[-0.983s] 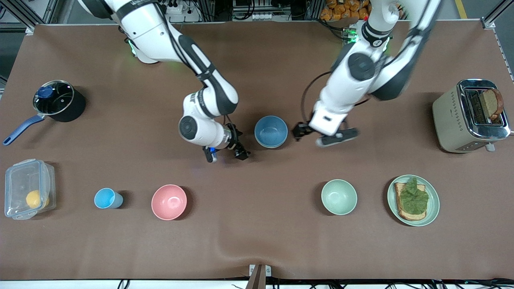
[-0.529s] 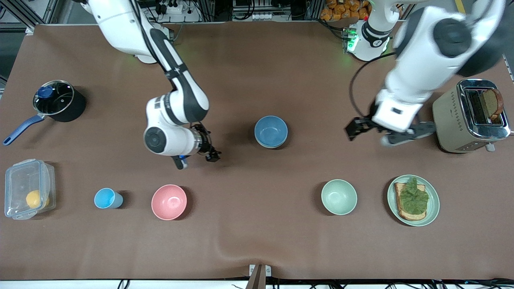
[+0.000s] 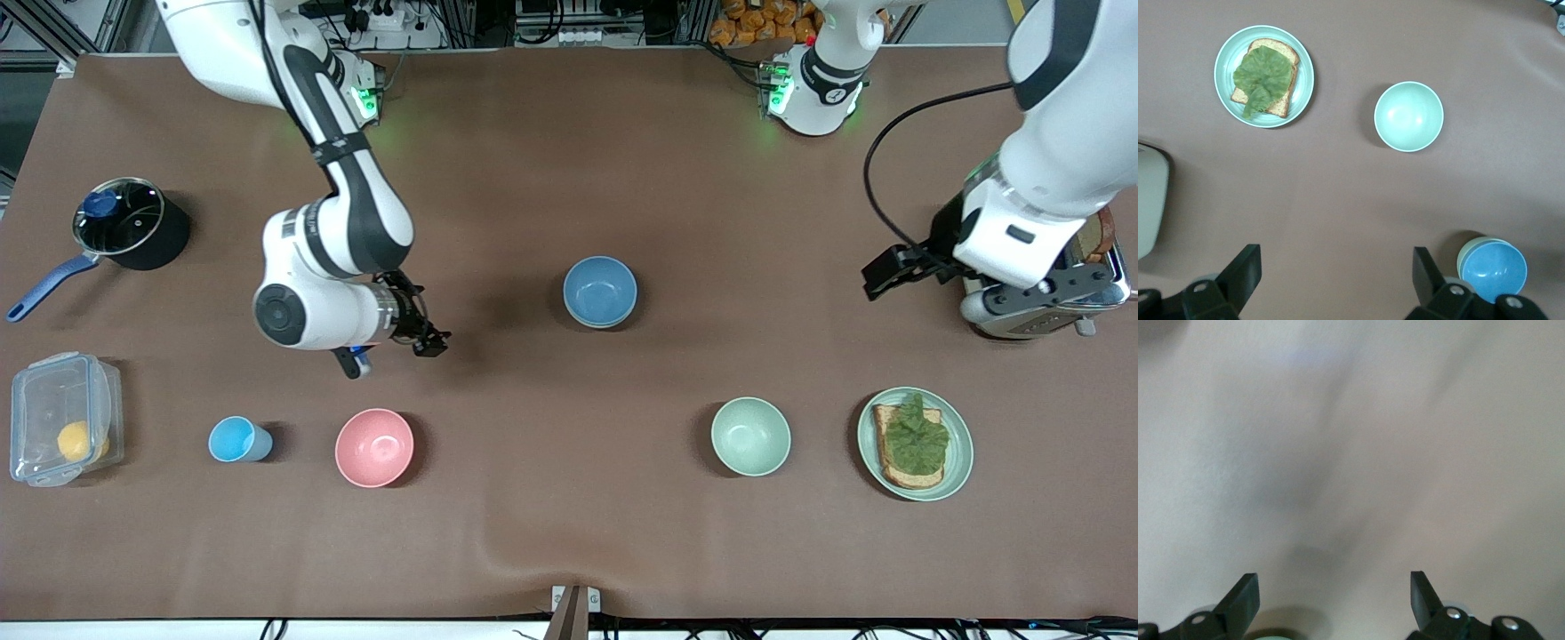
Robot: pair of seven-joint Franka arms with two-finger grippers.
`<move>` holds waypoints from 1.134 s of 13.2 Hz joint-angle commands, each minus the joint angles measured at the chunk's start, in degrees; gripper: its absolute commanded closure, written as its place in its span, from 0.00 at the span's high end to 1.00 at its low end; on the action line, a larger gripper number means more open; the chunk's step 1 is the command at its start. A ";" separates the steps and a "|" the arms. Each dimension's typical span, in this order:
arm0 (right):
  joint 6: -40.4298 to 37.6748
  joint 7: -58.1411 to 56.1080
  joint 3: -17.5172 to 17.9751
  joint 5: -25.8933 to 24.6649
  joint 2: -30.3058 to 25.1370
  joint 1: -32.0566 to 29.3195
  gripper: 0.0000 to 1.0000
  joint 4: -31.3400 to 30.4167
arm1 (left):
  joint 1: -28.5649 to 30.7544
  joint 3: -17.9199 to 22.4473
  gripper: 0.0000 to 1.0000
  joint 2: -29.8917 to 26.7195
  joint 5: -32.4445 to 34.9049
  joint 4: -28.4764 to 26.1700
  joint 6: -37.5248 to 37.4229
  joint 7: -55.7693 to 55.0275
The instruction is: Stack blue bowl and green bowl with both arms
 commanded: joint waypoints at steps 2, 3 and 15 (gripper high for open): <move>-2.89 -1.42 -1.18 -5.54 -3.06 -0.59 1.00 -0.87 | -0.60 2.37 1.00 -2.41 0.17 2.18 -3.77 4.71; -4.29 -3.52 -1.18 -6.25 -3.93 -2.07 1.00 -0.78 | -1.73 3.33 1.00 -2.94 0.16 2.09 -4.12 5.08; -10.46 -38.16 6.79 -18.90 -18.43 -24.38 1.00 -0.60 | -5.79 10.11 1.00 -4.97 -2.56 2.09 -9.58 9.29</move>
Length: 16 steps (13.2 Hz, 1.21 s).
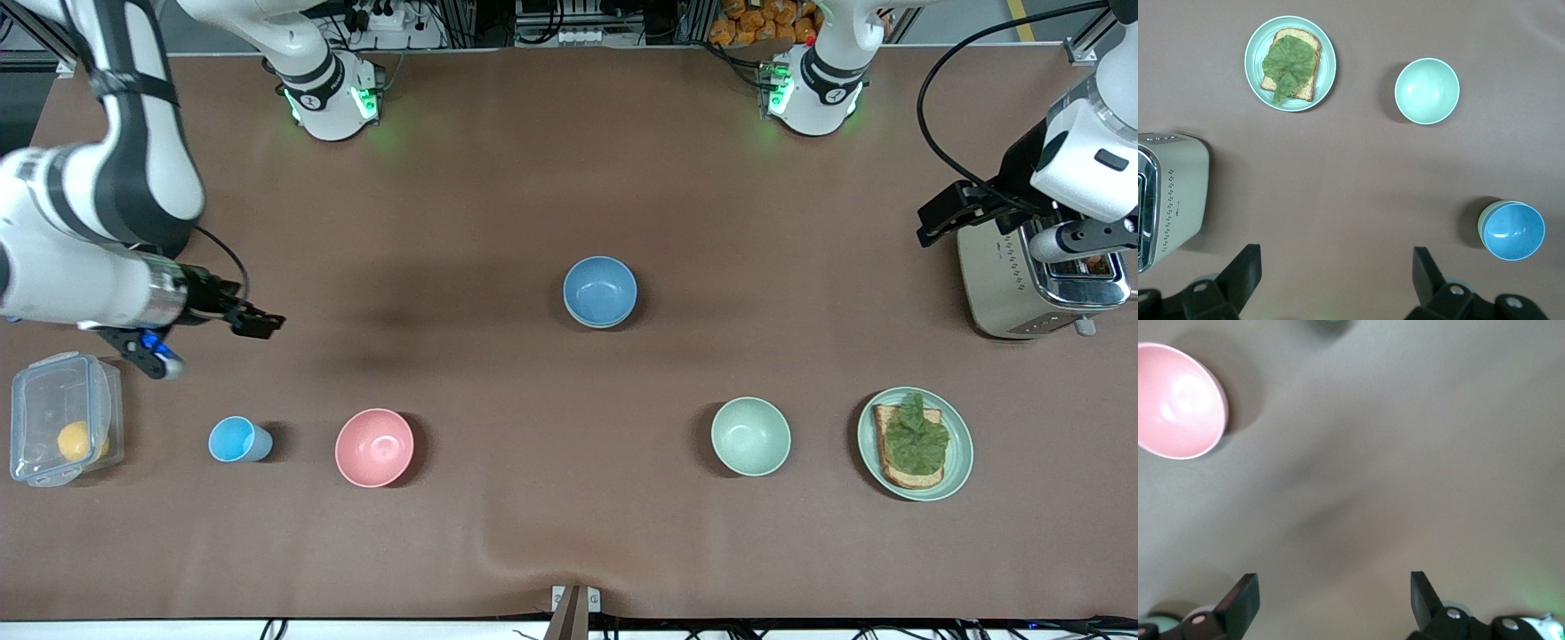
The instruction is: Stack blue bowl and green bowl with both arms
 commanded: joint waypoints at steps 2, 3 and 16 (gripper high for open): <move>-0.10 -3.18 10.66 -7.08 -6.53 -8.62 1.00 -0.64 | -1.04 0.85 1.00 -0.92 -0.93 0.01 -1.14 2.07; -0.10 -3.96 14.43 -9.10 -8.28 -11.86 1.00 -0.64 | -1.13 0.85 1.00 -0.92 -0.58 0.01 -1.23 2.07; -4.23 -16.71 12.62 -8.69 -12.52 -9.08 1.00 6.91 | -1.13 0.86 1.00 -1.19 -0.14 -0.34 -1.59 2.07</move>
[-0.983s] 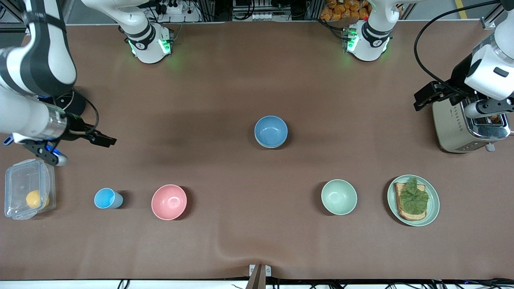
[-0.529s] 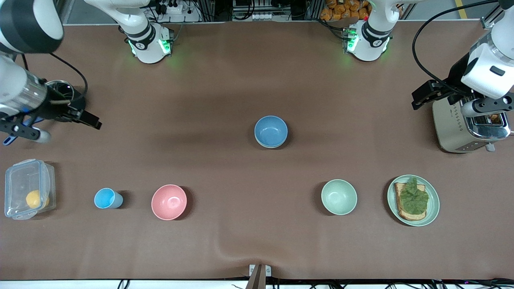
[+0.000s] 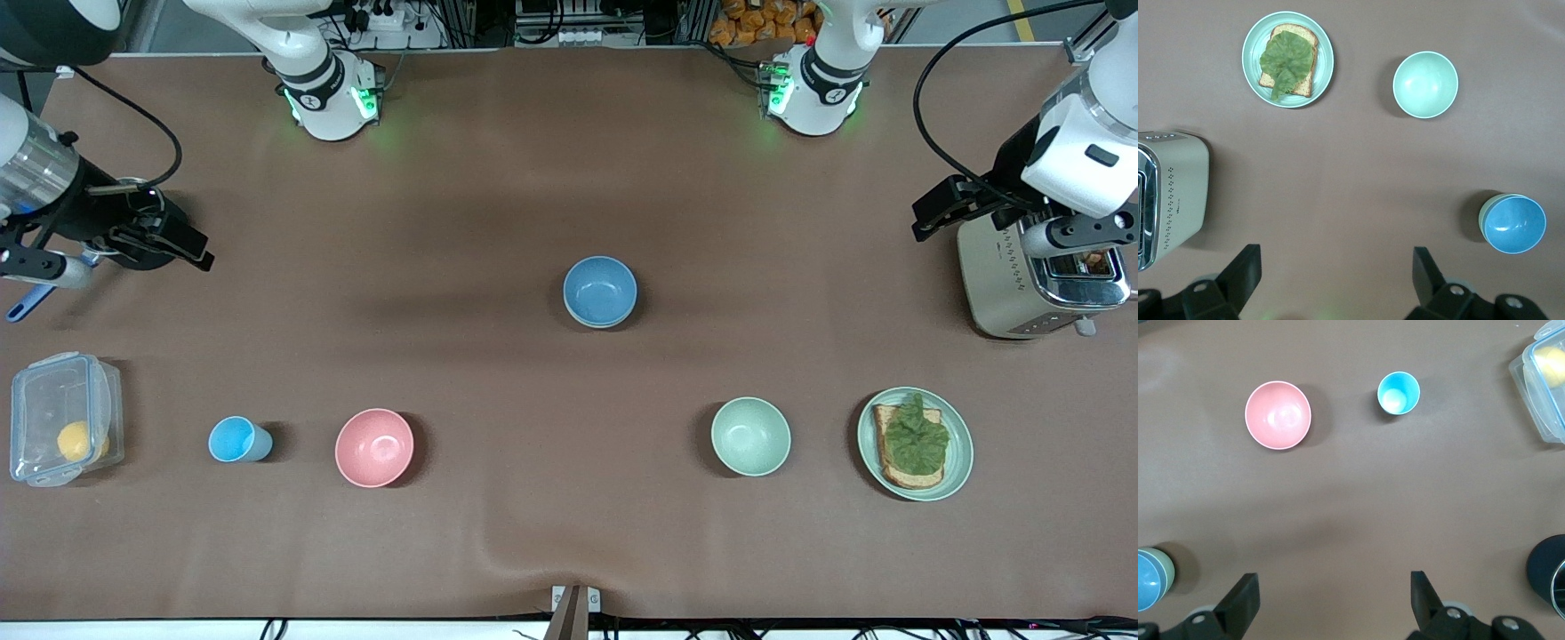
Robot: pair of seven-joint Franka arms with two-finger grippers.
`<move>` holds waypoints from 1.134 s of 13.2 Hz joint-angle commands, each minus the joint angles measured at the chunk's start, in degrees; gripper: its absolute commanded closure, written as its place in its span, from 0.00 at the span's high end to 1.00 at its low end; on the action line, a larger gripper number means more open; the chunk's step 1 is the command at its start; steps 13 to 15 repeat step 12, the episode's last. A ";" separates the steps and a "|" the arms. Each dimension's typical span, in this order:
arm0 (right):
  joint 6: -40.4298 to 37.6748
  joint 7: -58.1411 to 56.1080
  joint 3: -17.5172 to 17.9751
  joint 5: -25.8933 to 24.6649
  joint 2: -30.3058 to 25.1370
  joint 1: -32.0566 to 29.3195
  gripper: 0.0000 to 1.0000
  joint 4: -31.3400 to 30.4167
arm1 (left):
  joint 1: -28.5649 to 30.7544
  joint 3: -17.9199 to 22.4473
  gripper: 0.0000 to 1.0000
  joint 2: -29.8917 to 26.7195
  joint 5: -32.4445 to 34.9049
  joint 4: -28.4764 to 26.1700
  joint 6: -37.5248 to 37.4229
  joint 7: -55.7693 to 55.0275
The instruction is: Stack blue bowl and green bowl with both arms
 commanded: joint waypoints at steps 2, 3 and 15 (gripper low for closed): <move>-1.22 -2.71 -1.01 -0.64 0.00 -0.37 1.00 1.41 | -0.46 0.70 1.00 -0.97 -0.05 -0.25 -0.89 1.68; -1.31 -3.07 -1.01 -0.64 0.00 -0.37 1.00 1.41 | -0.46 0.70 1.00 -0.97 -0.05 -0.25 -0.89 1.68; -1.49 -3.16 -0.93 -0.73 0.00 -0.81 1.00 1.50 | -0.90 0.79 1.00 -0.97 2.41 -0.33 -0.89 5.10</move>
